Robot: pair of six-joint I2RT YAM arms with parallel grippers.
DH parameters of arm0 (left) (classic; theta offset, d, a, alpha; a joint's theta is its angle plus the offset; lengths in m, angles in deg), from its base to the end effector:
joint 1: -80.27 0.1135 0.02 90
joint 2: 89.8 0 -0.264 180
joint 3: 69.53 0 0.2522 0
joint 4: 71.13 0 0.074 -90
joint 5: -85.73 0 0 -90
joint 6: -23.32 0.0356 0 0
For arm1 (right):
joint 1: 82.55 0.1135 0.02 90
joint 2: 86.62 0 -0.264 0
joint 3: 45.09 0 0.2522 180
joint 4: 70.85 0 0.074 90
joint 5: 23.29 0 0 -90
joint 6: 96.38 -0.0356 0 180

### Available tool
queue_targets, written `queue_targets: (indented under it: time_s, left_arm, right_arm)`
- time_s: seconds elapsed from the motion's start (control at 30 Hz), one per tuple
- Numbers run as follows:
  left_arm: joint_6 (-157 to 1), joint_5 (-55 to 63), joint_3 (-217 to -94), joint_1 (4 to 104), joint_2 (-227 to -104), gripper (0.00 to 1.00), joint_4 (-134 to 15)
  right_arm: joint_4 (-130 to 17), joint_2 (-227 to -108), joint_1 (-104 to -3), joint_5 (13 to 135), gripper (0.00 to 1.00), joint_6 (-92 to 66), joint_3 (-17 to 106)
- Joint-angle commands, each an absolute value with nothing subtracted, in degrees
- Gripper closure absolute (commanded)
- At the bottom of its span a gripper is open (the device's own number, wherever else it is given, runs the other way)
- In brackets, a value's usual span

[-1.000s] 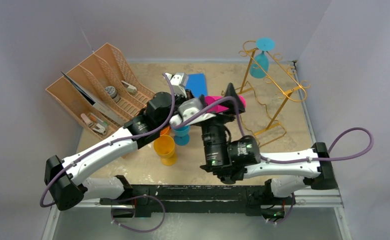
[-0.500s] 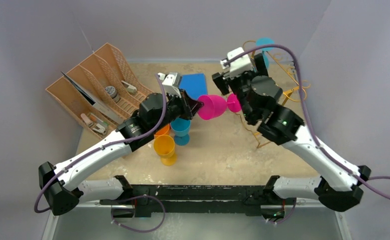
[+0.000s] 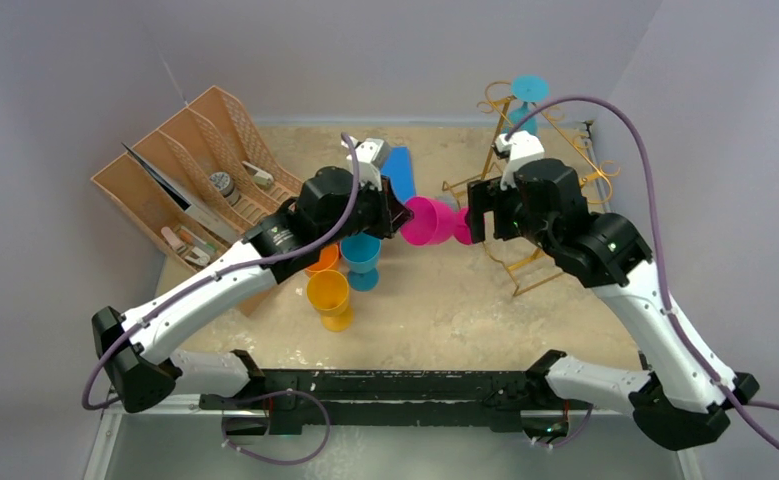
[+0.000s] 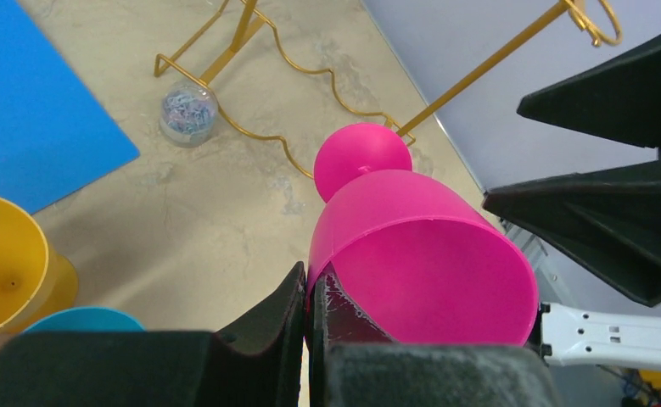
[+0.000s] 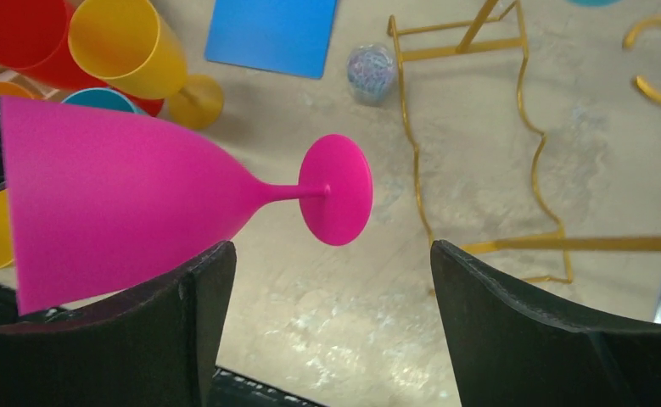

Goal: Take the wine glass off the wine glass rack
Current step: Place the wine glass at the center of the board.

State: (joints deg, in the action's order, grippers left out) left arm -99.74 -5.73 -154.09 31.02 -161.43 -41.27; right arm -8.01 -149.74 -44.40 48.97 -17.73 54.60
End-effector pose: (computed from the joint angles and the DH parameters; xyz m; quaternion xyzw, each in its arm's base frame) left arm 0.1883 -0.2172 0.3886 0.1056 0.7965 -0.3840 0.4549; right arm 0.1639 0.1150 0.4515 -0.1153 0.8352 0.0994 0.5285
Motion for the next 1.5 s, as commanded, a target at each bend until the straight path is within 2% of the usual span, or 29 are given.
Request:
queue_targets:
  time_s: [0.0, 0.2, 0.4, 0.87, 1.13, 1.23, 1.37, 1.47]
  left_arm:
    - [-96.14, -1.07, -161.07, 30.97, -164.48, 1.00, -32.90]
    - [-93.72, -0.90, -166.22, 30.13, -168.49, 1.00, -25.25]
    - [-91.69, -8.67, -173.24, 24.43, -174.15, 1.00, -19.28]
    - [-92.58, -22.21, -183.21, 18.34, -183.66, 1.00, -9.50]
    - [-93.53, -22.21, -183.34, 17.02, -183.51, 1.00, -11.22]
    - [-93.81, -22.69, -183.81, 16.59, -183.96, 1.00, -10.67]
    - [-94.38, -23.74, -184.17, 15.97, -184.80, 1.00, -10.14]
    - [-94.95, -24.37, -184.27, 15.72, -185.22, 1.00, -9.69]
  right_arm:
    - [-3.03, -144.11, -45.28, 54.44, 0.15, -25.37, 53.38]
    - [-1.84, -138.83, -45.29, 57.29, 0.26, -29.72, 50.19]
    - [0.91, -142.09, -45.19, 61.63, 0.35, -32.87, 50.46]
    - [-1.41, -142.64, -45.20, 64.01, 0.41, -36.49, 47.34]
    - [-3.63, -142.73, -45.20, 61.25, 0.49, -38.63, 41.80]
    - [-5.90, -142.90, -45.19, 62.07, 0.56, -39.47, 40.47]
    - [-6.38, -143.99, -45.20, 62.29, 0.52, -40.03, 40.20]
    - [-7.00, -143.82, -45.20, 60.76, 0.52, -40.78, 39.51]
